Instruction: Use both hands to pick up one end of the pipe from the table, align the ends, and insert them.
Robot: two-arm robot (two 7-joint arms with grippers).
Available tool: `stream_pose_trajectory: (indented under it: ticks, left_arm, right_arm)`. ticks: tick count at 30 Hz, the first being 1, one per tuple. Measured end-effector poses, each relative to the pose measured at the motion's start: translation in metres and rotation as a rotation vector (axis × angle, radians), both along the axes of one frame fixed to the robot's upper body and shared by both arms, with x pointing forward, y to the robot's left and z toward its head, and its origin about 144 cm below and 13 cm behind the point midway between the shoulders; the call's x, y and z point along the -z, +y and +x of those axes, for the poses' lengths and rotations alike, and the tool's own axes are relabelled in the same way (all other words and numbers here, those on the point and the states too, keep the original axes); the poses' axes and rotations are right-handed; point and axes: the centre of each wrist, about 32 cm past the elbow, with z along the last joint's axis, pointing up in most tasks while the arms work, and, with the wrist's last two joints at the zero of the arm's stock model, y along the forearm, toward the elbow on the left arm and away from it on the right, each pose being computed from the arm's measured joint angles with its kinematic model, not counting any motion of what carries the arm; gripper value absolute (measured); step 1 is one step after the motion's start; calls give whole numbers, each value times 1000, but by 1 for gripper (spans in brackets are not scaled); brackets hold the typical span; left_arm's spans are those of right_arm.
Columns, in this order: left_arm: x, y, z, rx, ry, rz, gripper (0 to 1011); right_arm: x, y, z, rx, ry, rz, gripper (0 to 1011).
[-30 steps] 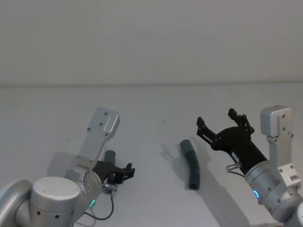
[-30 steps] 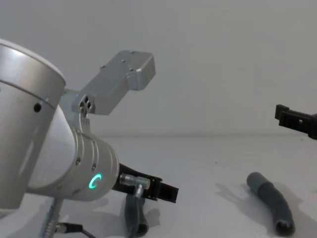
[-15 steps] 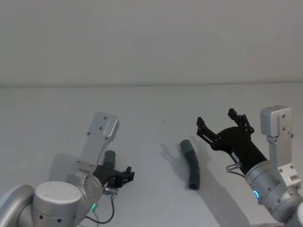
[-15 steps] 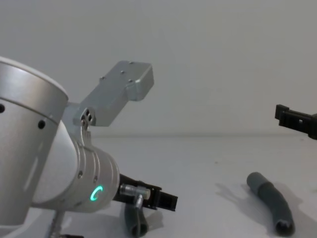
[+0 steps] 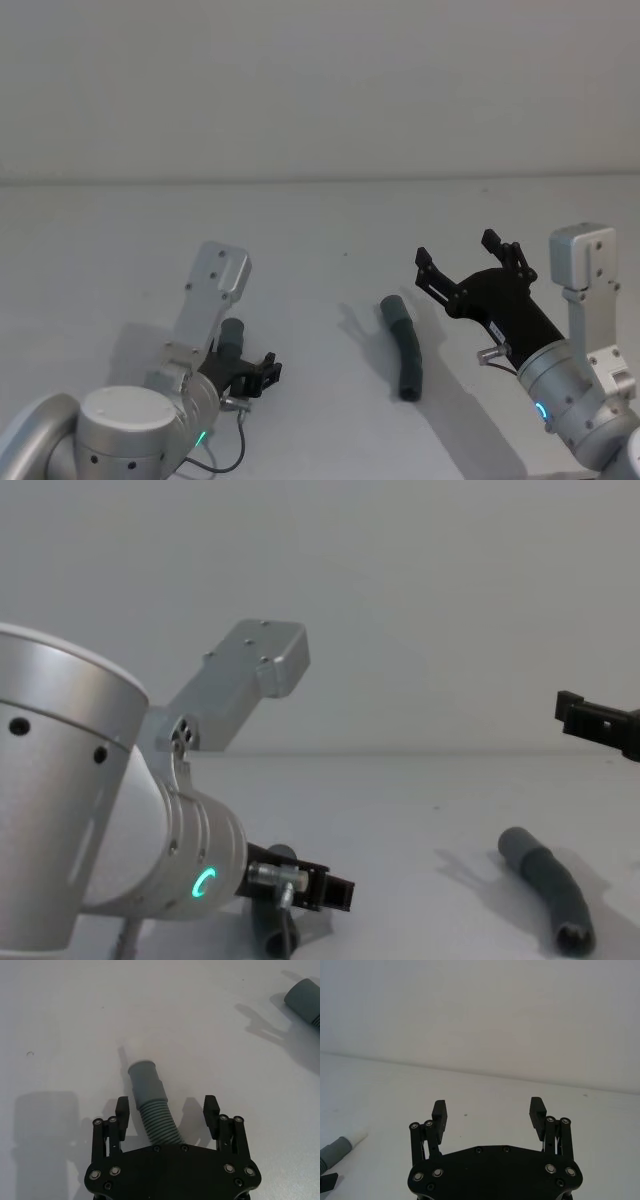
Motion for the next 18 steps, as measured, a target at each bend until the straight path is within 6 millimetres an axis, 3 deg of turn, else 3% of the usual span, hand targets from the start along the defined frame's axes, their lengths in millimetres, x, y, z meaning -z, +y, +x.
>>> stream_pose_trajectory:
  ticks: [15, 18]
  left_arm:
    - [6, 2, 1, -14, 5, -31, 477]
    - [7, 3, -1, -20, 7, -38, 339]
  right_arm:
    - [0, 0, 0, 0, 0, 0, 1004]
    - [0, 0, 0, 0, 0, 0, 1004]
